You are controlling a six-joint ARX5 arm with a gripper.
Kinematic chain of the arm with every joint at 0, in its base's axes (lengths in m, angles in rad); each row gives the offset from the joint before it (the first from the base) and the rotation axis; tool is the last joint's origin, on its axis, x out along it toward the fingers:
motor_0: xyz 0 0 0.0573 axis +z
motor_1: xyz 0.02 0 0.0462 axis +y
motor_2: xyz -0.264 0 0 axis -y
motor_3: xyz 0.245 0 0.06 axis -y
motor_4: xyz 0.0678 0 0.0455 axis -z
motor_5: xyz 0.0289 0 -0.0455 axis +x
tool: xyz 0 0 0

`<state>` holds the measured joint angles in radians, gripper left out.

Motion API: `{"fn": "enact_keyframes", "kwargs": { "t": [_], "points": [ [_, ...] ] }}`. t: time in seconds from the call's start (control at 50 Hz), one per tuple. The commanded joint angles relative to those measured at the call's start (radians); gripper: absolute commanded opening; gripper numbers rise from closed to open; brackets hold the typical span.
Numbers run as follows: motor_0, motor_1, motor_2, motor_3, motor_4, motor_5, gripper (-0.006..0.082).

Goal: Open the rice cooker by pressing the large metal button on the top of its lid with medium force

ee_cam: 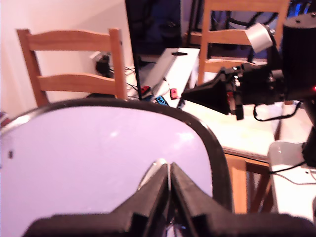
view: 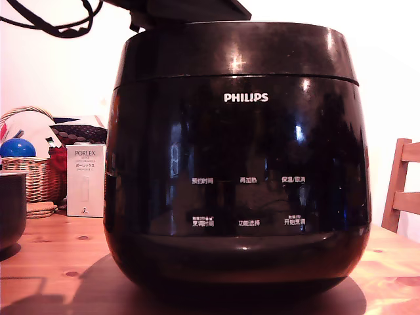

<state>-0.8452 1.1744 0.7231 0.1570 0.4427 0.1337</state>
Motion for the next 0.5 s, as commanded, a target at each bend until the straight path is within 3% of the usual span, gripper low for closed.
{"fn": "enact_keyframes", "kwargs": {
  "t": [0.0,0.48],
  "points": [
    [0.005,-0.006,-0.027,-0.002,-0.006,-0.003,-0.0021],
    [0.005,-0.003,-0.027,-0.115,-0.052,0.027,-0.0021]
  ]
}}
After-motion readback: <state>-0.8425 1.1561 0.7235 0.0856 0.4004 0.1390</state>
